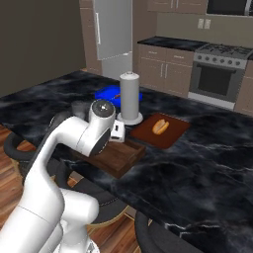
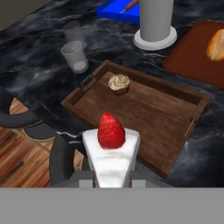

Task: Take the cake and cupcake from the fridge and place them on the empty tray on the dining counter.

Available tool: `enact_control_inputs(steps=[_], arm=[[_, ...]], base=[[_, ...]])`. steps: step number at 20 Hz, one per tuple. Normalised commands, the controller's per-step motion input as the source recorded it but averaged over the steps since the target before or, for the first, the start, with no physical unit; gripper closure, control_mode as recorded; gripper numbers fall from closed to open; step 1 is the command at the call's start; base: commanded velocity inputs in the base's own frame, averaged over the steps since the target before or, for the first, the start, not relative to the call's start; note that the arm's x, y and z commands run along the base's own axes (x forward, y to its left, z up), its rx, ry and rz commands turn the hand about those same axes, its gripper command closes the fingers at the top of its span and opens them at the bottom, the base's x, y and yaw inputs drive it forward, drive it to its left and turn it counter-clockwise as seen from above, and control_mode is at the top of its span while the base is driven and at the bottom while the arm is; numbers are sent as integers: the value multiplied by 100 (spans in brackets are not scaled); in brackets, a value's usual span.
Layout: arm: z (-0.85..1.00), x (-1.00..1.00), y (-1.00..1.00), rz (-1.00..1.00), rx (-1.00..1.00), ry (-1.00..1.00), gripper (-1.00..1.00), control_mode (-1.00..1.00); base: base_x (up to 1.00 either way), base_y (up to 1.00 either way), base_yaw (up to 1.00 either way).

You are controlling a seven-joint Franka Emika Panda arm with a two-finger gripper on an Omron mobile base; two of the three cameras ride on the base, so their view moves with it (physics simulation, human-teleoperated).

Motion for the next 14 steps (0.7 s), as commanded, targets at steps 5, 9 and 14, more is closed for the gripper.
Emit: enact_control_inputs(steps=[5,9,14], arm=[[-43,6,0,0,0,0,100,-100],[-40,27,0,0,0,0,100,-100],[-32,39,-1,0,0,0,100,-100]], base=[[0,0,0],[0,0,0],[0,0,0]])
